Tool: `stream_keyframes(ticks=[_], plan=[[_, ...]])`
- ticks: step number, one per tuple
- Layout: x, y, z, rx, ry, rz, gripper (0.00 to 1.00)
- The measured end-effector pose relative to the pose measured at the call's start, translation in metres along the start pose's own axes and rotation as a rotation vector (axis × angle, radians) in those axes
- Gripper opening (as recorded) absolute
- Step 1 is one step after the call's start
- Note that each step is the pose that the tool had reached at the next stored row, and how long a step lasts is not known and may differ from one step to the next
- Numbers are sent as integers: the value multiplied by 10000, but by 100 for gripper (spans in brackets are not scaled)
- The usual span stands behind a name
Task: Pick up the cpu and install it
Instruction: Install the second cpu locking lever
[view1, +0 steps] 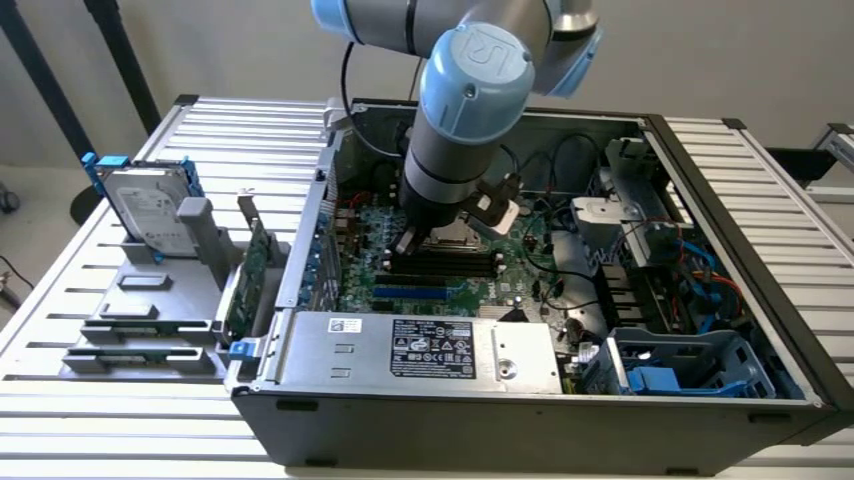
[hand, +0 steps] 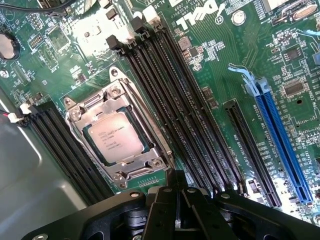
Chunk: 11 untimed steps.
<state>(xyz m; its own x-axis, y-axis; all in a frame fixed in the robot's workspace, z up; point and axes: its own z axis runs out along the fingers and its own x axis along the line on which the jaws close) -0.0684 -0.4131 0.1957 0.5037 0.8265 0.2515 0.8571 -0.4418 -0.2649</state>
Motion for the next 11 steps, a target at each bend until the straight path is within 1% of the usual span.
stream_keyframes(ticks=[11], plan=[[18, -5, 46, 11, -20, -109, 11]])
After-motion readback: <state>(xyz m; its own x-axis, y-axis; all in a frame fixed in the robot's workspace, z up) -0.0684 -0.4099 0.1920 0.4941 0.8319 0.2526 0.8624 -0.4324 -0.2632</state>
